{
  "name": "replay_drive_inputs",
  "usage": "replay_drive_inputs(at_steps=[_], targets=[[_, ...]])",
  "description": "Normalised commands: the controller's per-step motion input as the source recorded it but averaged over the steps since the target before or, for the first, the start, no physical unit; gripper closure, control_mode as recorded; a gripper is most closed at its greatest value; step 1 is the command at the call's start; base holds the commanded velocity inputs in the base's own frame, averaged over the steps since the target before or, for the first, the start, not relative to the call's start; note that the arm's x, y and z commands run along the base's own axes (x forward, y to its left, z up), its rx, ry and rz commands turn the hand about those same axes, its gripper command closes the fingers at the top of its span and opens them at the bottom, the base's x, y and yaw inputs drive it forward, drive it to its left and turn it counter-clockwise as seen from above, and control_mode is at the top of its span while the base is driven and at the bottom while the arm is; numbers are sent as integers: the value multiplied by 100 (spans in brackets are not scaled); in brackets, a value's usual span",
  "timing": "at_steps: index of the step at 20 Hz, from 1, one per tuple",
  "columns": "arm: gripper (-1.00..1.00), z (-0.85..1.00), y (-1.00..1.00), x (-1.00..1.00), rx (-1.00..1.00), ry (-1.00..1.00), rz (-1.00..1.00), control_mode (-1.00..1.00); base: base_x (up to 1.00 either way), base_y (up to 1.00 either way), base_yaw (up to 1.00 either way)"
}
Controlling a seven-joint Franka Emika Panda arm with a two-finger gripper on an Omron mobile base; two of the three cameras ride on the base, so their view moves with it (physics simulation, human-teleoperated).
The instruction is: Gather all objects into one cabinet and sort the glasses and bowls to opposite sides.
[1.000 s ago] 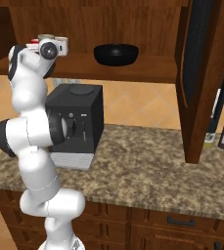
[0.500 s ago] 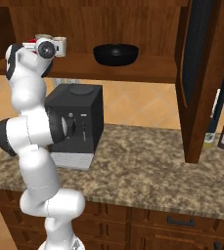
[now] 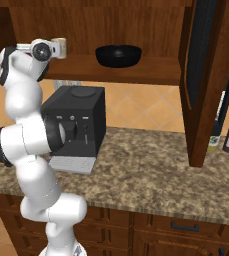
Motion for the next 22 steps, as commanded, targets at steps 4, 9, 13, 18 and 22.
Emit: replay_drive_inputs(at_steps=[4,9,13,18,22], targets=[[-100,19,0,-81,0,-6,0,-100,0,0,0],[-100,21,0,-89,0,-3,0,-100,0,0,0],[-100,15,-16,-83,3,-1,0,-100,0,0,0],[-100,11,-27,-93,6,-1,0,-100,0,0,0],[-100,3,-8,-100,1,-4,0,-100,0,0,0]])
